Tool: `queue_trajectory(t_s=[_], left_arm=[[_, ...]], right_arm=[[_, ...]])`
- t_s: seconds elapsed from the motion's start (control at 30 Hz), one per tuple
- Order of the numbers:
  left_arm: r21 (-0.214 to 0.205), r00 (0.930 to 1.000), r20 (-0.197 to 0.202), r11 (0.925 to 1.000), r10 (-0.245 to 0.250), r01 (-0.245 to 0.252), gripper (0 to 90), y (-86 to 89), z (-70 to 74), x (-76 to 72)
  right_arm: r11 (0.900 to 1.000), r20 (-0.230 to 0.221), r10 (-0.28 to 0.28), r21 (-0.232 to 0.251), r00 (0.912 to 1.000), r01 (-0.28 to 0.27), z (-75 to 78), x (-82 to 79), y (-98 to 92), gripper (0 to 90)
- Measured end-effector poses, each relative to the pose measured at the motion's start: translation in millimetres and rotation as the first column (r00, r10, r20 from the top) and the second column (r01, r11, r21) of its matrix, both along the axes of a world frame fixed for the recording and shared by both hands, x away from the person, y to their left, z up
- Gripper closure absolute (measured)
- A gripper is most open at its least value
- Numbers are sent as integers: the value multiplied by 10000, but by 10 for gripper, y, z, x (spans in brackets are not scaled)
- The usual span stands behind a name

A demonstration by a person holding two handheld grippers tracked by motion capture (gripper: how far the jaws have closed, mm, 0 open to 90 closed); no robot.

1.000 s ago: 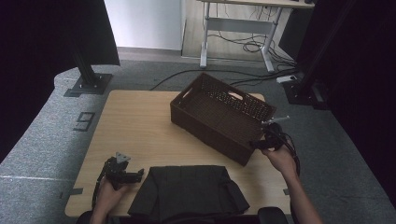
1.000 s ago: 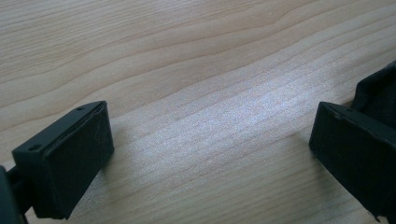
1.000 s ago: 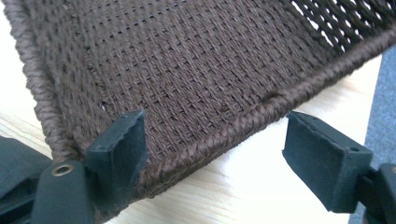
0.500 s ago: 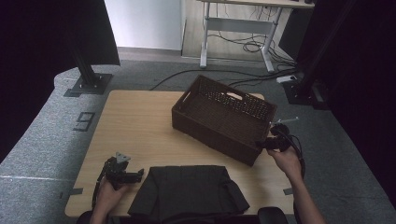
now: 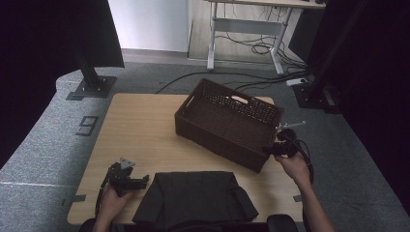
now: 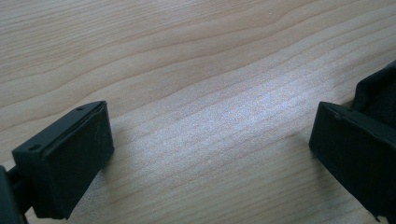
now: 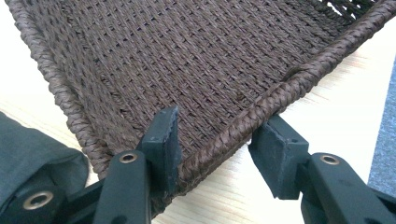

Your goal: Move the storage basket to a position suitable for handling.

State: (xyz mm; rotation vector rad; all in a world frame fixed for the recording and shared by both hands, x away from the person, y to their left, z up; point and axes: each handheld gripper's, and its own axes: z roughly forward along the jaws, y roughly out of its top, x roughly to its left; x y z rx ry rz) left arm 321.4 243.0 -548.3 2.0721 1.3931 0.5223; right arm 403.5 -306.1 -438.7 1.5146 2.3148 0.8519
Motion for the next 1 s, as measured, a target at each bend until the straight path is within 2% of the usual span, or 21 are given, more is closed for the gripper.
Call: queue_trajectory(t_s=[0.4, 0.63, 0.83, 1.0], left_arm=[[-2, 10000, 2, 10000, -41, 41, 0, 4, 0, 3], [-3, 9999, 2, 9999, -117, 117, 0, 29, 0, 4], [-7, 9999, 7, 9999, 107, -107, 0, 112, 1, 7], [-24, 9998, 9, 9998, 222, -222, 0, 175, 1, 6]], right_arm=[[9978, -3, 662, -92, 9978, -662, 4, 8, 211, 517], [9928, -9, 1189, -128, 9929, -1189, 6, -1, 390, 517], [9869, 11, 1605, -162, 9870, -1604, 7, -16, 511, 517], [9748, 25, 2216, -259, 9751, -2215, 11, -43, 670, 518]])
